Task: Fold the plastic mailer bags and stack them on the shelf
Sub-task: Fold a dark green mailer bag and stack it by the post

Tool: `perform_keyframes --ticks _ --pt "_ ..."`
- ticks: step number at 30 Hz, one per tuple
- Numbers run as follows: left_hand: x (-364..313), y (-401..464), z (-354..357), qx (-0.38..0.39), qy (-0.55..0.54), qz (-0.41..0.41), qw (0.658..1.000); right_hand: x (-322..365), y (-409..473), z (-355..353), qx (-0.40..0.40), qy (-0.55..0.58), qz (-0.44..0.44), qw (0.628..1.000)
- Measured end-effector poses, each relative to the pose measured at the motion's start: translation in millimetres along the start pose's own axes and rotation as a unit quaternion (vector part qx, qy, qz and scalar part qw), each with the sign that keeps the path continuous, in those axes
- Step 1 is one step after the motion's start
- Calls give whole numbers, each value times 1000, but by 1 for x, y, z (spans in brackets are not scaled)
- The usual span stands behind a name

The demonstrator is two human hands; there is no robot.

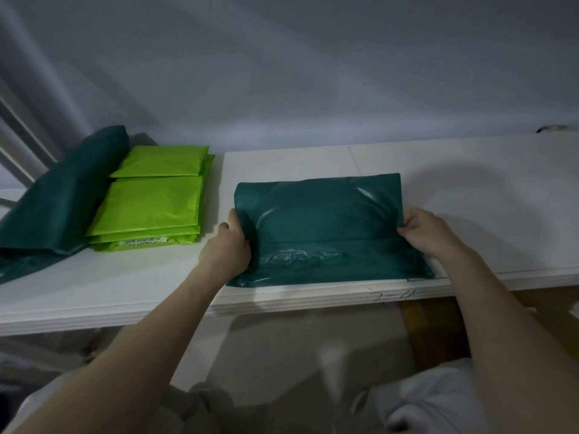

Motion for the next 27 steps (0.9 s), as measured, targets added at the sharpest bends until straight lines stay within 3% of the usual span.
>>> perform_keyframes --ticks 4,7,11,13,15,17,19,27 --pt "1 -1 -3 0 54 7 999 -4 -1 -4 -8 -45 14 999" --pt "-1 2 -13 13 22 6 1000 8 0 -20 -88 -68 -18 994" --pt "-35 -7 -41 -118 -88 116 982 58 -8 -39 -210 -65 -117 968" --pt "-59 -18 -33 -124 -88 192 970 90 -11 -24 -178 -67 -190 963" --pt "-78 -27 -12 -73 -35 246 966 113 -12 4 -82 -68 -241 965" --pt "-82 -30 8 -18 26 245 969 120 -16 33 36 -80 -247 965" --pt "-81 -31 19 18 50 232 971 118 -20 50 105 -92 -237 961" --pt "-77 -35 36 8 90 216 972 102 -23 81 148 -225 -231 935"
Point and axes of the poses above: each hand's wrist, its own y-axis towards the middle knuckle, its own z-axis out of the palm, x = y × z, the point moved 9 cm from there along y, towards the middle knuckle, and after that the axes turned 9 degrees about -z, right-handed, at the moved point
